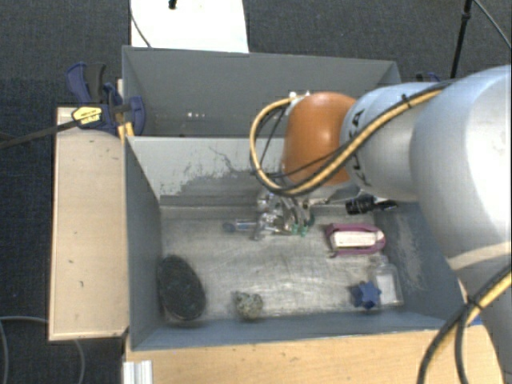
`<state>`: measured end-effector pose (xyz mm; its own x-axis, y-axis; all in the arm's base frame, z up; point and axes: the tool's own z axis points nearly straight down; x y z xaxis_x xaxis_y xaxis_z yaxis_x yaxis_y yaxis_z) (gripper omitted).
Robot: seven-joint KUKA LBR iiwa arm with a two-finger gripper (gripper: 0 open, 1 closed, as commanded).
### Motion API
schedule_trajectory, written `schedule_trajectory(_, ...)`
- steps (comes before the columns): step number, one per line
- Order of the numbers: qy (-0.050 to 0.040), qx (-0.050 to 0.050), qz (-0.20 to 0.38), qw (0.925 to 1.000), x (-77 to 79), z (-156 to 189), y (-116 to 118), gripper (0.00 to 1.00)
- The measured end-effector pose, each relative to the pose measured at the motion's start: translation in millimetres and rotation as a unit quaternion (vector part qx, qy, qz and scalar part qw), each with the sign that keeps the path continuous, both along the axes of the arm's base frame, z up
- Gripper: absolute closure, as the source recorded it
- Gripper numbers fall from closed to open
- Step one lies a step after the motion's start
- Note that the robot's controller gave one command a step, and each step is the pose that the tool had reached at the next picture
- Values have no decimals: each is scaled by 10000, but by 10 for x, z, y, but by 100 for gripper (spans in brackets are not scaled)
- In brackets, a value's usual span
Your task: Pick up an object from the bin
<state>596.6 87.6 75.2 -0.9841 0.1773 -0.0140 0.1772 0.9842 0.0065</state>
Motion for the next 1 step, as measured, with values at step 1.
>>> schedule_trajectory(1,21,-17,450,9990,-63,1483,80,100)
